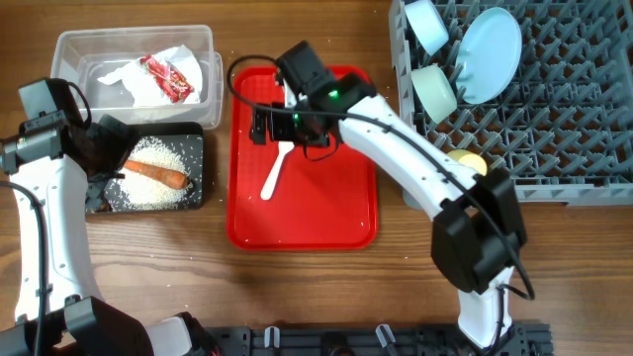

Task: Sort waste into correct bins and load items into the dishwasher rack
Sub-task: 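Grasp the white spoon with the right gripper and lift, then carry the white spoon right and insert it into the rack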

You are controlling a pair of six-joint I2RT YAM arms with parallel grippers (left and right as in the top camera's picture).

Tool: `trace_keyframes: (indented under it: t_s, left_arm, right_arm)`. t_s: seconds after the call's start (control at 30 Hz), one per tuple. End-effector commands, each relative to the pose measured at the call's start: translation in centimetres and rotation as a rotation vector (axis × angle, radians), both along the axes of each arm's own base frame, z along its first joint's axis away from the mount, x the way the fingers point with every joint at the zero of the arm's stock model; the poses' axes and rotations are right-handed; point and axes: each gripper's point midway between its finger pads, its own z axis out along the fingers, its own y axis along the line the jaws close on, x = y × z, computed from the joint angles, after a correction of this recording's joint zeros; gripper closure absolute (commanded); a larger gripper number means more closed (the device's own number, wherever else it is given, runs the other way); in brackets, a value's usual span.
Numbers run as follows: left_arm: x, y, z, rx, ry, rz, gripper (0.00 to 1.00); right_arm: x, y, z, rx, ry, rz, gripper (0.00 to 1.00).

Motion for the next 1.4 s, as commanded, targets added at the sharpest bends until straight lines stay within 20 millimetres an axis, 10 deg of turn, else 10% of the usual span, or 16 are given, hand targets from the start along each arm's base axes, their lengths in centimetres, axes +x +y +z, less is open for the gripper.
trace_keyframes:
  t_s: [0.0, 0.17, 0.5, 0.83, 1.03, 1.13, 1.37]
  left_arm:
    - [-0.1, 0.4, 0.0, 0.011, 0.010, 0.008, 0.00]
    - [-0.2, 0.4, 0.0, 0.010, 0.011, 0.008, 0.00]
    - [-0.4, 0.3, -0.1, 0.007, 0.021, 0.008, 0.00]
    - [-0.7, 0.1, -0.2, 0.001, 0.036, 0.008, 0.00]
    - [-0.8, 0.1, -0.2, -0.001, 0.039, 0.008, 0.00]
    - [-0.8, 0.1, -0.2, -0.001, 0.039, 0.008, 0.00]
    - [-1.0, 0.0, -0.3, -0.004, 0.047, 0.008, 0.00]
  right_arm:
    - [-0.7, 0.2, -5.0, -0.120, 0.078, -0.185, 0.00]
    - [-1.5, 1.1, -9.5, -0.229, 0.067, -0.312, 0.02]
    - [0.4, 1.7, -11.6, -0.249, -0.032, -0.384, 0.23]
    - [1.0, 2.7, -12.1, -0.223, -0.067, -0.329, 0.94]
    - [1.0, 3.8, -11.9, -0.195, -0.089, -0.226, 0.94]
    - [1.0, 3.8, -11.9, -0.196, -0.091, -0.222, 0.62]
    - [0.8, 5.3, -13.6, -0.151, -0.083, -0.139, 0.63]
